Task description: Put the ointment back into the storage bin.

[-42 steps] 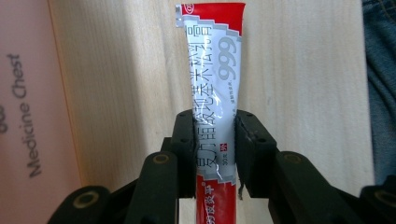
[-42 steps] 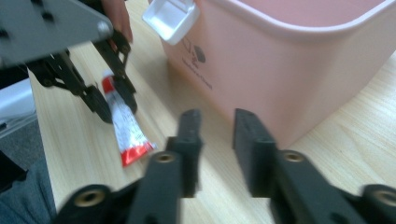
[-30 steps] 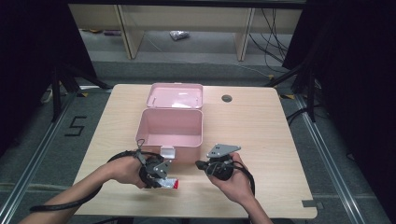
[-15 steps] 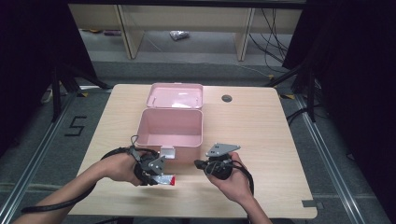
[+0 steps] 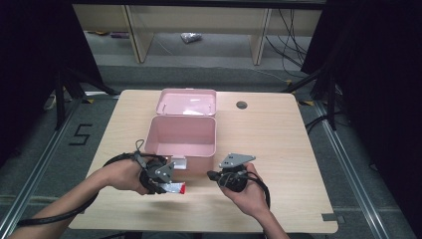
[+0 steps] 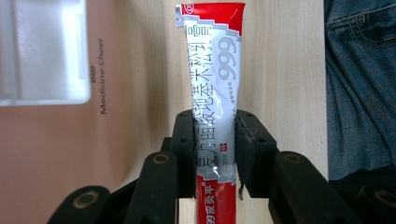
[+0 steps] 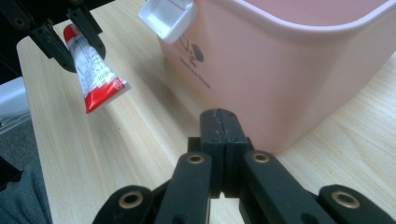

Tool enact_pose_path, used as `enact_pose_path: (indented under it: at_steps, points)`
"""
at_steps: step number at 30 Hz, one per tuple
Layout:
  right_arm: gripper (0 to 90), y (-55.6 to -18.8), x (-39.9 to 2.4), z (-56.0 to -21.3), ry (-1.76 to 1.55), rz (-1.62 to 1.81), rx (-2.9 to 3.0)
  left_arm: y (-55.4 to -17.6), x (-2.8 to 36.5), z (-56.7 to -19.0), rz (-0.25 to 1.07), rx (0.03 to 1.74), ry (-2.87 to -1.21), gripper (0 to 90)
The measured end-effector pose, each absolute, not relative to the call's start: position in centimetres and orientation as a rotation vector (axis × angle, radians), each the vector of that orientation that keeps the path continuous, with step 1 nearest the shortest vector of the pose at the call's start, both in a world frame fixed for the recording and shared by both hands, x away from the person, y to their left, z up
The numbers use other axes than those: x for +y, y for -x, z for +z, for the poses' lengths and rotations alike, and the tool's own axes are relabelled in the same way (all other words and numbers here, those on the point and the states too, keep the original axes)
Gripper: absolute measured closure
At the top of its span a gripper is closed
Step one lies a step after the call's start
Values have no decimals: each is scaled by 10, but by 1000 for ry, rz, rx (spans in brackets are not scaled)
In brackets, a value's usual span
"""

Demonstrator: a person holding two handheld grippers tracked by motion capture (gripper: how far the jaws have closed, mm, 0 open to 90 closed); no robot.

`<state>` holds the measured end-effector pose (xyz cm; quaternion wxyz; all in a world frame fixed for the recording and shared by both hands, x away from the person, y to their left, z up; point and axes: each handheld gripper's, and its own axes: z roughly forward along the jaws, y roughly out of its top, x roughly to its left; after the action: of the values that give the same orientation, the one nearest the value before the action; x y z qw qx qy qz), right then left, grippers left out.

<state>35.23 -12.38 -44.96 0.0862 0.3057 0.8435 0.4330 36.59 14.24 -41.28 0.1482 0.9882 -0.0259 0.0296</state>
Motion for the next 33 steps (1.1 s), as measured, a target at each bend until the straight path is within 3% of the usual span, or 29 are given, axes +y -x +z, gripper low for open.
enact_pose_path:
  at_steps: [33]
  points:
    - [900,-354,-127,-459,-889,1296,2482,-374,145,-382,143,-78,-2805,705]
